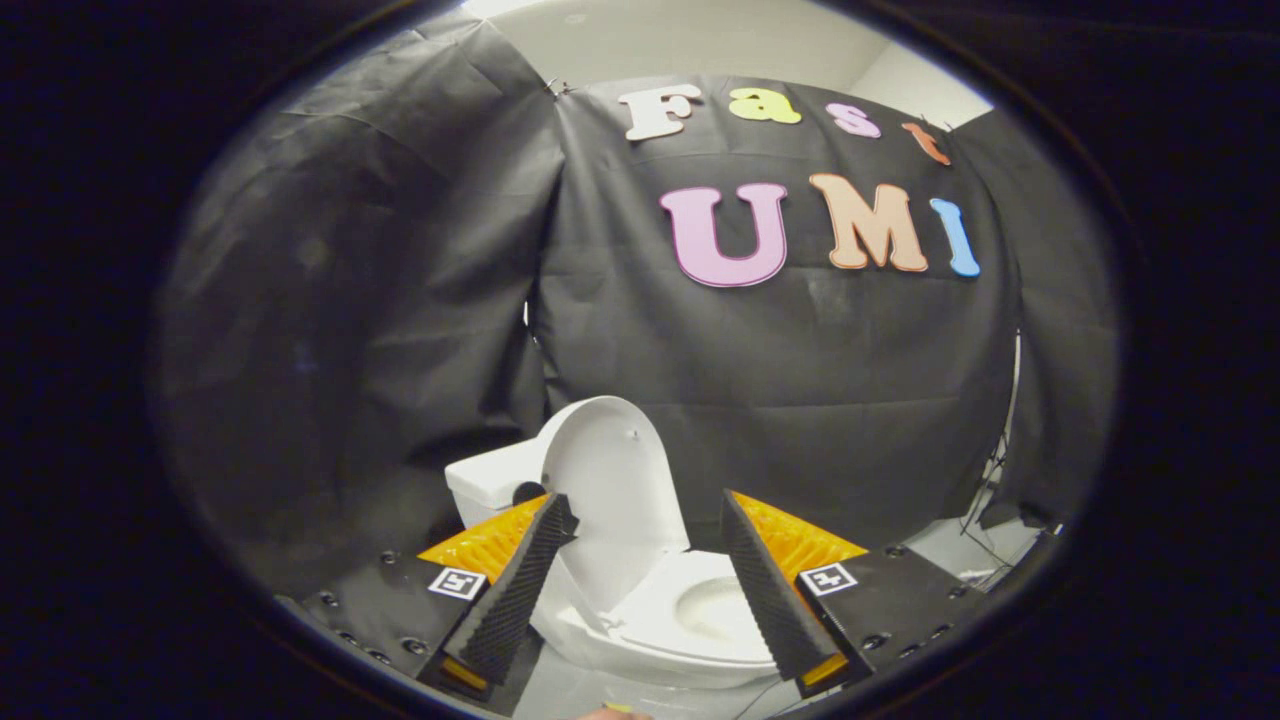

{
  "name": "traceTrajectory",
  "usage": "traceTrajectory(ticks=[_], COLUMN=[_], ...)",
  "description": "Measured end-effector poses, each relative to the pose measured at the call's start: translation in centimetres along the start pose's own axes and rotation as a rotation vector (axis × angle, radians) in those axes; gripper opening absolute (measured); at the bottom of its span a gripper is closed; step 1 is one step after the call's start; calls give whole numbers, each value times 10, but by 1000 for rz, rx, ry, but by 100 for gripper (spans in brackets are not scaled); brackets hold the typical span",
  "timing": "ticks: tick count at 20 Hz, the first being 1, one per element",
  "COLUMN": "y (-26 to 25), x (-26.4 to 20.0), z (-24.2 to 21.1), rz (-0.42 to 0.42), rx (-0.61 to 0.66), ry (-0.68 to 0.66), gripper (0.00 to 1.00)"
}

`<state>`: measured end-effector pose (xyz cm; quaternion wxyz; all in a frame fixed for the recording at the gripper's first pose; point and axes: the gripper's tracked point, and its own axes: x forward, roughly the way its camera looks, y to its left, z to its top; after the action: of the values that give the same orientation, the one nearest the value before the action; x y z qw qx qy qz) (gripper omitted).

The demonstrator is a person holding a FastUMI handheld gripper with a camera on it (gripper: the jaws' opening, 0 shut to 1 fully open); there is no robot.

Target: Open the toilet lid.

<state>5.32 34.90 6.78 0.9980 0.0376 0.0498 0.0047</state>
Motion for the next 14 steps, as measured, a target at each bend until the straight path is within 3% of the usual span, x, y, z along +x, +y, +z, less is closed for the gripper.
traceTrajectory(ticks=[5,14], y=[-29,-65], x=[-26,-46], z=[11,-36], rz=[0,-60], rx=[-25,-14], ry=[-37,-40], gripper=[98,98])
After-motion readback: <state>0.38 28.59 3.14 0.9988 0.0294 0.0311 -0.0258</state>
